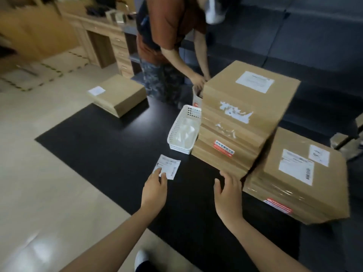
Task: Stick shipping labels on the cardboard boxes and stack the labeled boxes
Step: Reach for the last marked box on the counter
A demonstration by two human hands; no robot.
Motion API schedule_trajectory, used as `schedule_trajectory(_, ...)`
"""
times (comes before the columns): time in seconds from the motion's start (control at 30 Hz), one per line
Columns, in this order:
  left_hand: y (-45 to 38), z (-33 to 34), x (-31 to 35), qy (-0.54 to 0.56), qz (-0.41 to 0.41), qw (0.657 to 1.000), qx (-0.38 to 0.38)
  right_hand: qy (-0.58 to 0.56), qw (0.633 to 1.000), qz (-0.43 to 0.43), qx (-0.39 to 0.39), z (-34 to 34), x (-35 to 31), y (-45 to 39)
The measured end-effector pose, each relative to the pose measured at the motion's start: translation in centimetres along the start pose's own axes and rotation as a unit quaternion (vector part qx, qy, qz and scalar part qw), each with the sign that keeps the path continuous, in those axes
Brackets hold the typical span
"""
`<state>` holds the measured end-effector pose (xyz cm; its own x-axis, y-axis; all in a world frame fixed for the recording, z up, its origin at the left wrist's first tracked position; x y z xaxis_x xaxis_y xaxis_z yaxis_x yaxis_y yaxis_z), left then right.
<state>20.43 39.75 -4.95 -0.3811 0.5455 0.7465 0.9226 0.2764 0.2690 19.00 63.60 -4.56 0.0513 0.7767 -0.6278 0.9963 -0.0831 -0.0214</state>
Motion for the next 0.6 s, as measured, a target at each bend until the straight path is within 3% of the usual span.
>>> schedule_trajectory(0.37,-5.4,-23.5,-16.4,-0.103,-0.058,0.990,0.074,-0.024,0.983,-0.126,-0.128,20.0,-23.0,-3.0)
schedule_trajectory(0.6,-8.1,-33.7,-24.7,-0.095,-0.122,0.980,0.127,-0.011,0.954,-0.200,-0.224,30.3,-34.6,-4.2)
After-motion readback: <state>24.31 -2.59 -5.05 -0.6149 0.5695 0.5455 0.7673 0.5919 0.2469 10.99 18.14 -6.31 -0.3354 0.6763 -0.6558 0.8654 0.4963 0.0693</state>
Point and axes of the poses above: each hand's wrist, its own y-axis away from the middle knuckle, its own z-axis out of the palm, x = y × z, the point moved 6 cm from there along -y, towards the middle knuckle, and after that the axes turned 7 degrees about -x, right-handed, at the moved point
